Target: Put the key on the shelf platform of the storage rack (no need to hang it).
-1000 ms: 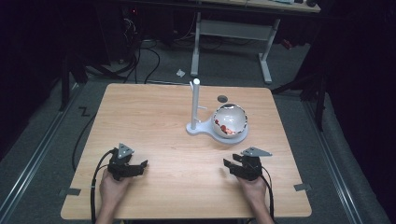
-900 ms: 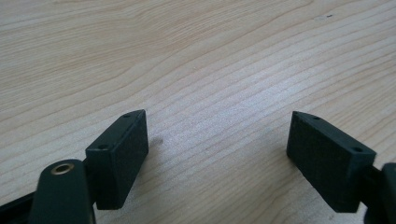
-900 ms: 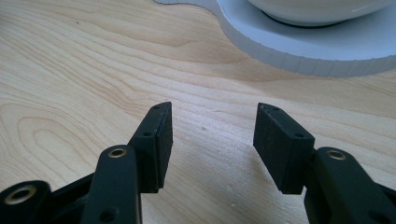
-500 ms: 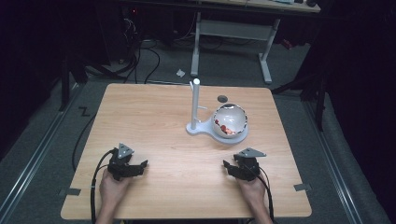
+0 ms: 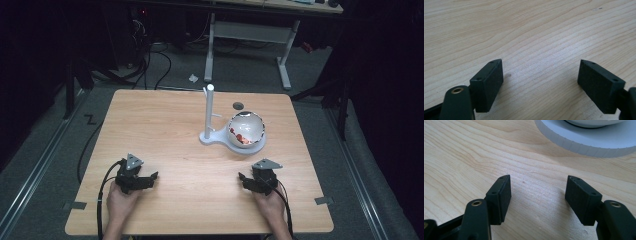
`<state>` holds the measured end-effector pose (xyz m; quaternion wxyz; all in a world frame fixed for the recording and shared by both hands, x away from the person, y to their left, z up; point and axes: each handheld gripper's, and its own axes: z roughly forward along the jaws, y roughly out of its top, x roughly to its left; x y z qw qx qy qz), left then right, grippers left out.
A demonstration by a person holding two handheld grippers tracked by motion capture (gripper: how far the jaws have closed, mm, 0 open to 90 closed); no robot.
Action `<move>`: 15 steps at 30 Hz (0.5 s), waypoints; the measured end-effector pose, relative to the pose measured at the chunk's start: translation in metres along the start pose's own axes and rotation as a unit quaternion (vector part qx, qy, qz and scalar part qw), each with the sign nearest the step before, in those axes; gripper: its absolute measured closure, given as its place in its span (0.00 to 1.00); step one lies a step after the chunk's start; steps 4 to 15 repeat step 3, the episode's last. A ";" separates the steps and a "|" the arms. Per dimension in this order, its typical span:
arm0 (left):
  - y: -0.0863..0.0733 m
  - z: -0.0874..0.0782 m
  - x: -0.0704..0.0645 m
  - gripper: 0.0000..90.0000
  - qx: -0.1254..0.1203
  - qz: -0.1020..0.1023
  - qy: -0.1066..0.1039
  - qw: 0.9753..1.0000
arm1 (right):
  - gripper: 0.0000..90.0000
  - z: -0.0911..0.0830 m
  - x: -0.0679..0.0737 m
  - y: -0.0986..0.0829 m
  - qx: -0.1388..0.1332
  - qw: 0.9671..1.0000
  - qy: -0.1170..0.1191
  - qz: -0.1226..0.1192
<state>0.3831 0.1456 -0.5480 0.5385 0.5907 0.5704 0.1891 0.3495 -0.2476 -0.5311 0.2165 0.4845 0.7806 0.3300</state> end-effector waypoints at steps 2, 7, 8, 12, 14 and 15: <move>0.000 0.000 0.000 0.23 0.000 0.000 0.000 1.000 | 0.42 0.000 0.000 0.000 0.000 1.000 0.001 0.000; 0.000 0.000 0.000 0.23 0.000 0.000 0.000 1.000 | 0.42 0.000 0.000 0.000 0.000 1.000 0.001 -0.002; 0.000 0.000 0.000 0.23 0.000 0.000 0.000 1.000 | 0.42 0.000 0.000 0.000 0.000 1.000 0.001 -0.002; 0.000 0.000 0.000 0.23 0.000 0.000 0.000 1.000 | 0.42 0.000 0.000 0.000 0.000 1.000 0.001 -0.002; 0.000 0.000 0.000 0.23 0.000 0.000 0.000 1.000 | 0.42 0.000 0.000 0.000 0.000 1.000 0.001 -0.002; 0.000 0.000 0.000 0.23 0.000 0.000 0.000 1.000 | 0.42 0.000 0.000 0.000 0.000 1.000 0.001 -0.002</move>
